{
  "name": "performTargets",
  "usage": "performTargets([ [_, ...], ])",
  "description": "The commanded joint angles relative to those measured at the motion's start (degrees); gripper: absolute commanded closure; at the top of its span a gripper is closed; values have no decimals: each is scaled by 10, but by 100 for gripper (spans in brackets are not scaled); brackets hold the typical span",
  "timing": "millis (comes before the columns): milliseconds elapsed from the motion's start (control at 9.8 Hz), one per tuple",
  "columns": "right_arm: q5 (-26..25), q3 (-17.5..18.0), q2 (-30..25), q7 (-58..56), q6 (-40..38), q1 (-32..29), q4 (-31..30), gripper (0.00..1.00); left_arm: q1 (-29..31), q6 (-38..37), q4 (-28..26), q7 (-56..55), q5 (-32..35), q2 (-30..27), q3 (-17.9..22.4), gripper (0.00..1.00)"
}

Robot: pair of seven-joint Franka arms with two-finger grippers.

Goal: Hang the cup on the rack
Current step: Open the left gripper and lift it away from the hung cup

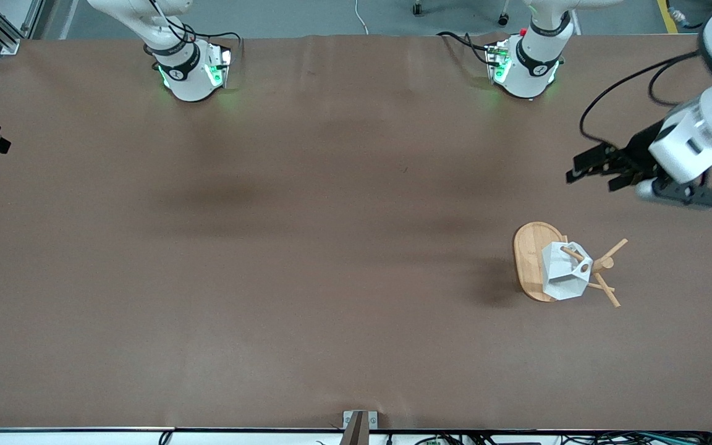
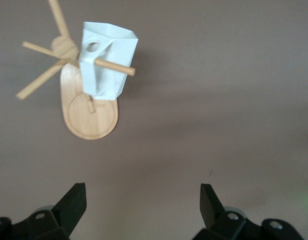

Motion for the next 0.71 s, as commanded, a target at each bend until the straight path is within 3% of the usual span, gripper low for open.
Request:
performTargets([
  [0,-5,-2,-2,-3,-7,2,0,0,-6,-32,5,-7,86,-24,-3,0],
  [204,-5,-3,-1,-3,-7,2,0,0,-12,-47,11,-8,110,-36,-4,0],
  [612,-5,-3,-1,-3,-8,0,0,0,21,-42,4,-43,147,-49,-59,0],
])
